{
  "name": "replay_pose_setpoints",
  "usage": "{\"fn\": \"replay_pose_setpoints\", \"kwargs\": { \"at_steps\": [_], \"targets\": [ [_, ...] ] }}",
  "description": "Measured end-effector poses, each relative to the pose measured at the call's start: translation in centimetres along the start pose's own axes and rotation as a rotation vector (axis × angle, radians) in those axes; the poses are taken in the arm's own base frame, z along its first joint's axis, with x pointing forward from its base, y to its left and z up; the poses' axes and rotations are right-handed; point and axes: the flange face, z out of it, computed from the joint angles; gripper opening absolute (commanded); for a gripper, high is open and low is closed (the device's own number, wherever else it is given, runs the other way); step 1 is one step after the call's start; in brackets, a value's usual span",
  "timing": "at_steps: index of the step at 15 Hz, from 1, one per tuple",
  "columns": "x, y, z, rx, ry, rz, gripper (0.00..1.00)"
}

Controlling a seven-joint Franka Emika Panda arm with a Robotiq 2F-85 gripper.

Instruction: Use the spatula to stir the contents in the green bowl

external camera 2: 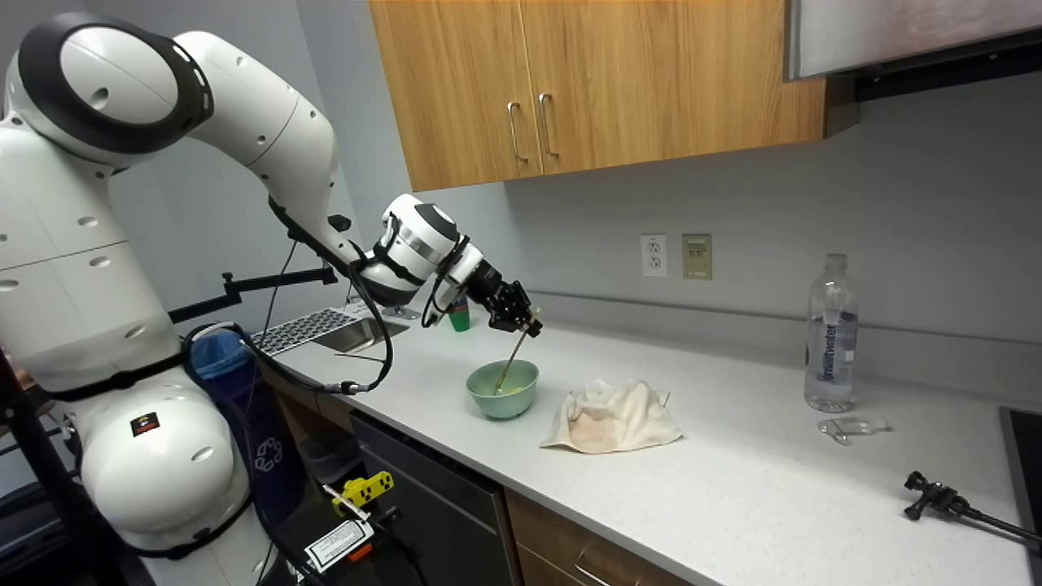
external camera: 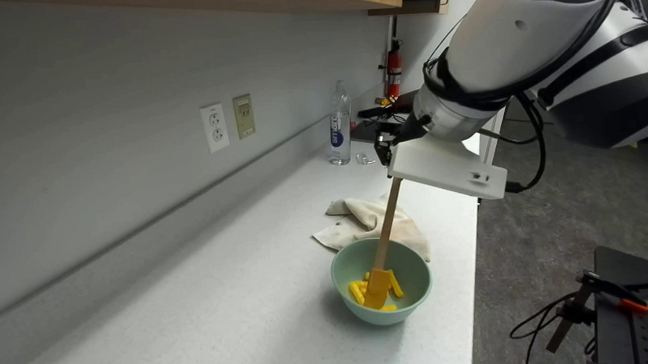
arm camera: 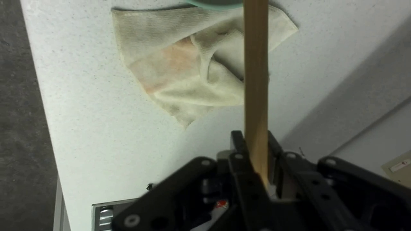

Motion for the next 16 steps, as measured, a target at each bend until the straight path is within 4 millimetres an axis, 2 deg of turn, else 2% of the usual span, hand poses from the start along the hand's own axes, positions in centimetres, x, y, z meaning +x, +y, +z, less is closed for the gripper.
{"fn": "replay_pose_setpoints", "kwargs": {
  "at_steps": [6,16],
  "targets": [
    [-0.7,1.0,1.7,-0.024,0.010,-0.024,0.04],
    [0.1,1.0,1.7,0.072,0.255,-0.029,0.04]
  ]
}}
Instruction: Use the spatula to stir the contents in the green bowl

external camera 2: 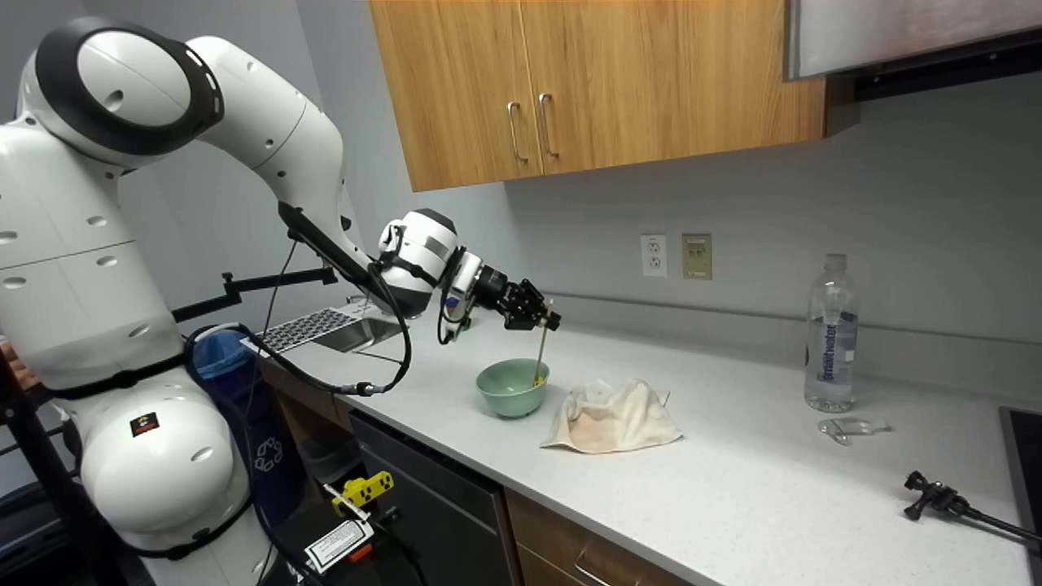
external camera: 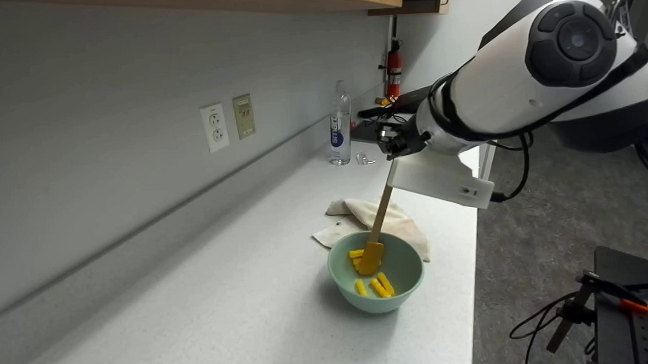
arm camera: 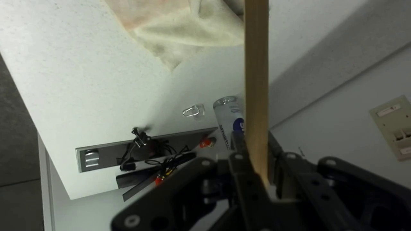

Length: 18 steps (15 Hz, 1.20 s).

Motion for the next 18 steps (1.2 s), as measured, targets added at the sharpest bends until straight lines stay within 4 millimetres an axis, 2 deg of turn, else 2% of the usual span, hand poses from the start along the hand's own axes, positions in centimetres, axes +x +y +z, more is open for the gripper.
{"fn": "replay_pose_setpoints", "kwargs": {
  "at_steps": [5,11,14,18],
  "targets": [
    [-0.3,-0.3,-0.7,0.007,-0.005,0.002,0.04],
    [-0.3,-1.1,-2.1,0.034,-0.225,0.008,0.04],
    [-0.3,-1.0,-2.0,0.019,-0.278,0.000,0.04],
    [-0.4,-0.3,-1.5,-0.007,-0.241,-0.021,0.04]
  ]
}}
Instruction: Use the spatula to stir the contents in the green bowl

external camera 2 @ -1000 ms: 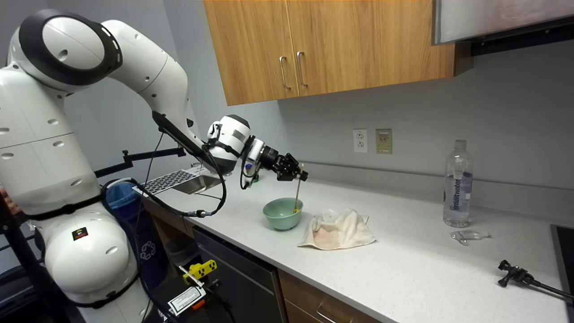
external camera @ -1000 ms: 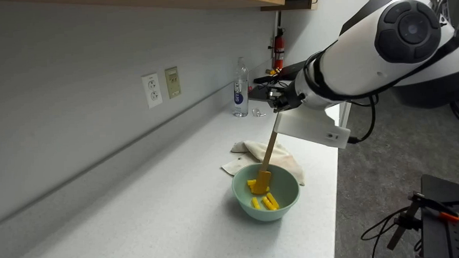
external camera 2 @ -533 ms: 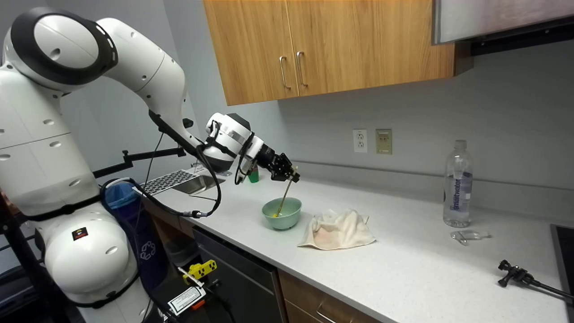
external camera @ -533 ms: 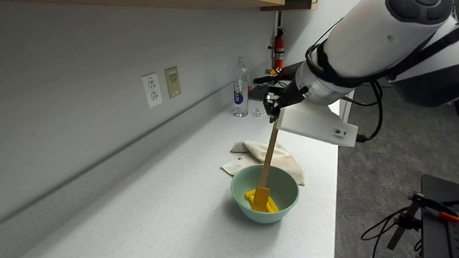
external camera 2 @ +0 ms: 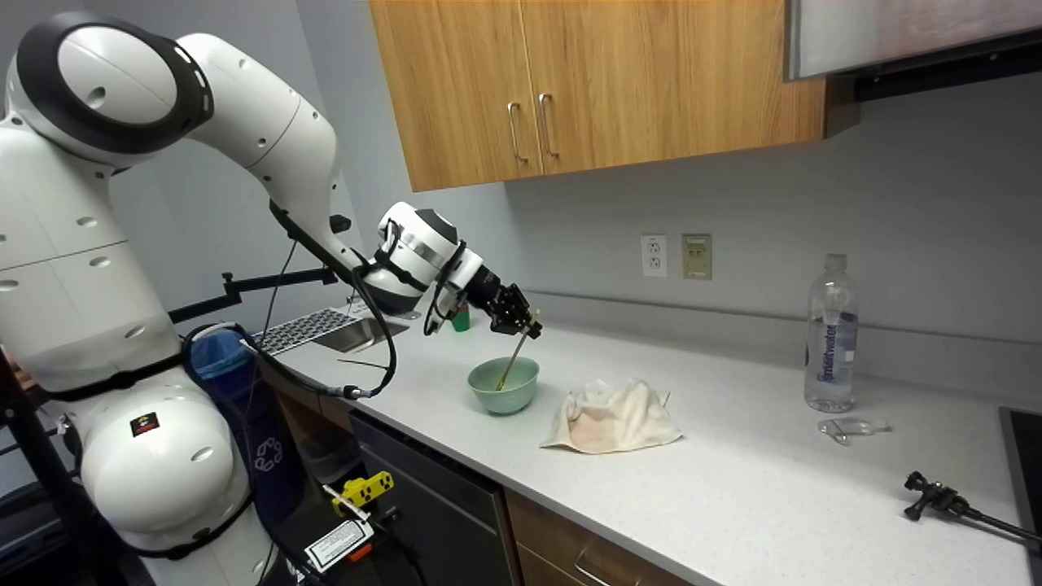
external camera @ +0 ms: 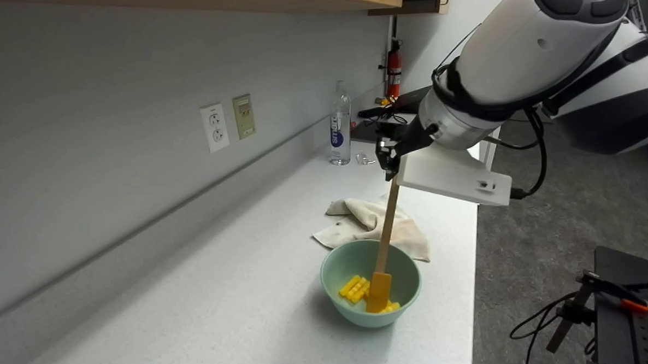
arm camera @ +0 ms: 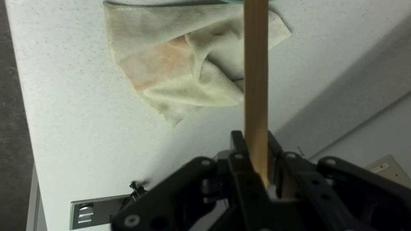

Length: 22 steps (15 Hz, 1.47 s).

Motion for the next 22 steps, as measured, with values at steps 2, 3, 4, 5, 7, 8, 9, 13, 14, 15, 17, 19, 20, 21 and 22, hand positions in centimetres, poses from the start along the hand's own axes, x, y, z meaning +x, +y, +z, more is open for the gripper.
{"fn": "replay_pose_setpoints", "kwargs": {
  "at_steps": [2,3,4,5,7,8,9,13,14,15,17,19,20,21,22],
  "targets": [
    [0.2,0.3,0.3,-0.008,0.051,0.002,0.04],
    [0.4,0.5,0.4,-0.005,0.081,0.009,0.04],
    [0.5,0.6,0.4,0.000,0.110,0.017,0.04],
    [0.6,0.6,0.5,0.006,0.135,0.026,0.04],
    [0.7,0.6,0.2,0.017,0.167,0.042,0.04],
    [0.7,0.6,0.0,0.022,0.169,0.044,0.04],
    [0.7,0.5,-0.2,0.026,0.170,0.045,0.04],
    [0.2,0.2,-1.5,0.066,0.075,0.041,0.04],
    [0.0,0.1,-1.9,0.087,0.016,0.036,0.04],
    [-0.2,0.0,-2.3,0.105,-0.038,0.032,0.04],
    [-0.4,0.1,-2.4,0.119,-0.110,0.021,0.04],
    [-0.7,0.4,-2.2,0.108,-0.134,0.014,0.04],
    [-0.7,0.5,-2.1,0.103,-0.134,0.012,0.04],
    [-0.8,0.7,-1.9,0.098,-0.135,0.012,0.04],
    [-0.8,0.7,-1.7,0.091,-0.133,0.012,0.04]
  ]
}}
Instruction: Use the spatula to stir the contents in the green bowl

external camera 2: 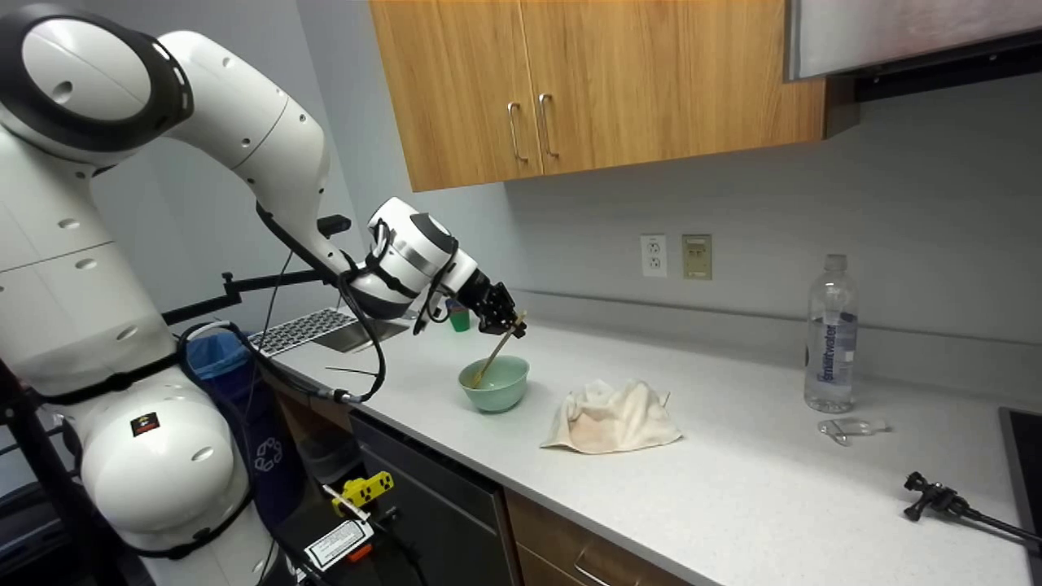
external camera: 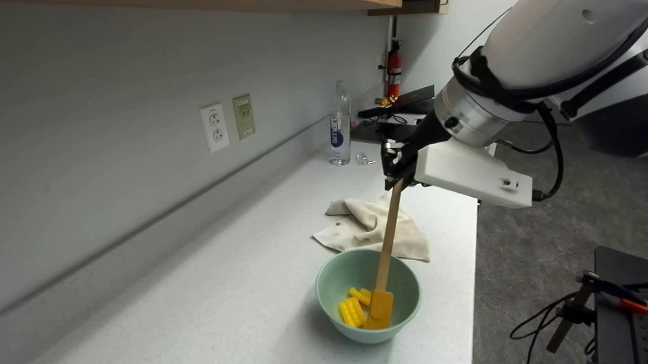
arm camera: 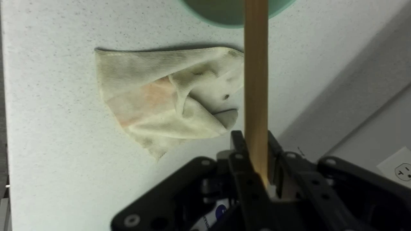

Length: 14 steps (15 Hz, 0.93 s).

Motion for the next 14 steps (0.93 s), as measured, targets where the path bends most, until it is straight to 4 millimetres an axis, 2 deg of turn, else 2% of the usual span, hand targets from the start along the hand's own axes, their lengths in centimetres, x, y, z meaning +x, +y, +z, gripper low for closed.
{"fn": "replay_pose_setpoints", "kwargs": {
  "at_steps": [4,14],
  "targets": [
    [0.6,0.4,0.4,-0.020,0.055,-0.009,0.04],
    [1.4,0.7,0.7,-0.007,0.345,-0.012,0.04]
  ]
}}
